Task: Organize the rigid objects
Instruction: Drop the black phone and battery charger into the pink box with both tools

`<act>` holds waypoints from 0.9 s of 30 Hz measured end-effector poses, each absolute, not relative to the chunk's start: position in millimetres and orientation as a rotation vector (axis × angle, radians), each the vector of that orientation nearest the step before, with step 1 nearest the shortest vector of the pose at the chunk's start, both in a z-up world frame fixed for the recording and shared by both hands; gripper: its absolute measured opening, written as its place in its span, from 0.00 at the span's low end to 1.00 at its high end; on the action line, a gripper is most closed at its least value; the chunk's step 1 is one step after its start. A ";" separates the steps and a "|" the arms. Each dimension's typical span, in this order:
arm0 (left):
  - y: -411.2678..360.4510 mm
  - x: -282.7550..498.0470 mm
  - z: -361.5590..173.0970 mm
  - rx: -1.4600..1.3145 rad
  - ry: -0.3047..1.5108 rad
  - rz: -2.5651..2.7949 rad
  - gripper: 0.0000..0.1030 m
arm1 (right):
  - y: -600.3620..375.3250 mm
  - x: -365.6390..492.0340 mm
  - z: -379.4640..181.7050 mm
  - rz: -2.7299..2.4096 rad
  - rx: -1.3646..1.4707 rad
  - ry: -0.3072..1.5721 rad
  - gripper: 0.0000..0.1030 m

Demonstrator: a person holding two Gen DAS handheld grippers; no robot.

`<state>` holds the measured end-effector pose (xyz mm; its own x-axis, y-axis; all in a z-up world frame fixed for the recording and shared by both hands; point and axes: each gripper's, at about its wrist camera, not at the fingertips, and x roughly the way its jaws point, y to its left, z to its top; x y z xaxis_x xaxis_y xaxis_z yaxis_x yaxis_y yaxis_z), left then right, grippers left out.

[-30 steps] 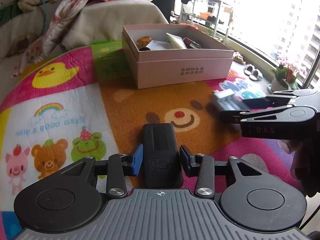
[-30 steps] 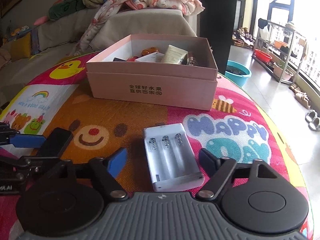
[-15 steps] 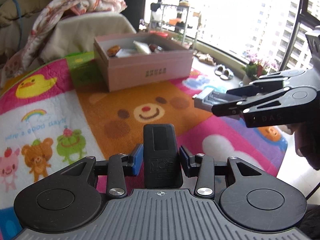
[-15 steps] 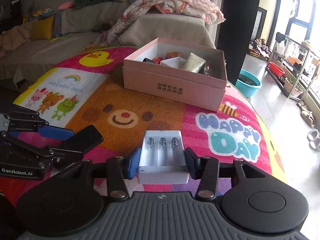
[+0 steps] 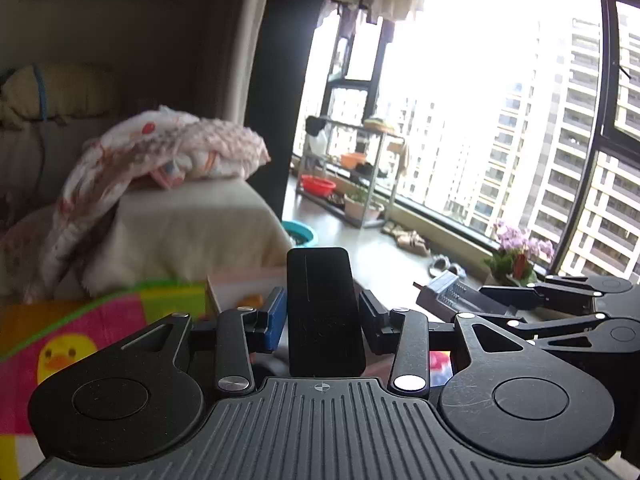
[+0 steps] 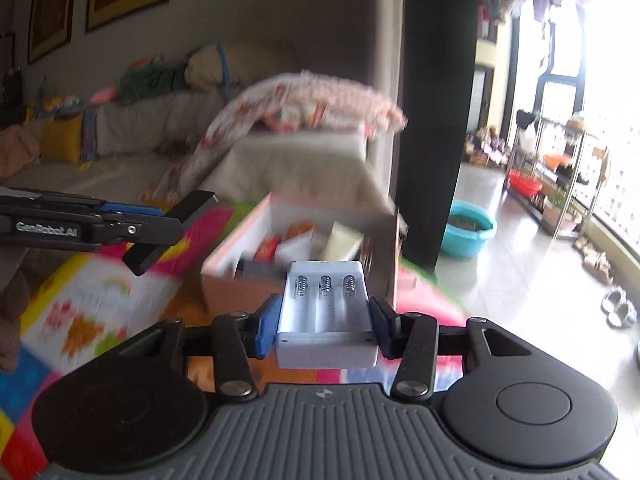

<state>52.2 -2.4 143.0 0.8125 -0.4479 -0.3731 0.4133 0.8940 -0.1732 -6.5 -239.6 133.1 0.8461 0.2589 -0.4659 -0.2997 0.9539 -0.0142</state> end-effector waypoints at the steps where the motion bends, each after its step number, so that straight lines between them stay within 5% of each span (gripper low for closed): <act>1: -4.7 67.5 151.9 -0.104 0.398 -0.465 0.43 | -238.2 5.9 141.2 0.291 -0.074 0.448 0.46; 4: -12.7 112.8 162.1 -0.156 0.404 -0.477 0.43 | -231.8 46.7 156.3 0.280 -0.047 0.365 0.48; 6: -19.9 137.6 151.4 -0.157 0.476 -0.446 0.43 | -227.1 70.1 154.5 0.254 -0.054 0.387 0.71; 11: -17.7 136.3 105.8 -0.127 0.572 -0.396 0.43 | -230.8 60.1 113.0 0.239 -0.055 0.475 0.81; 24: 18.7 2.5 10.1 -0.064 0.752 -0.164 0.43 | -199.7 7.8 14.3 0.231 -0.084 0.800 0.84; 27: 5.7 -4.4 0.4 -0.012 0.717 -0.148 0.47 | -195.8 8.8 5.6 0.175 -0.093 0.820 1.00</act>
<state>-4.4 5.7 0.4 0.7437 -0.1388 -0.6540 0.1306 0.9895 -0.0616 8.8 -195.8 5.6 0.6688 0.1191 -0.7338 -0.1911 0.9815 -0.0149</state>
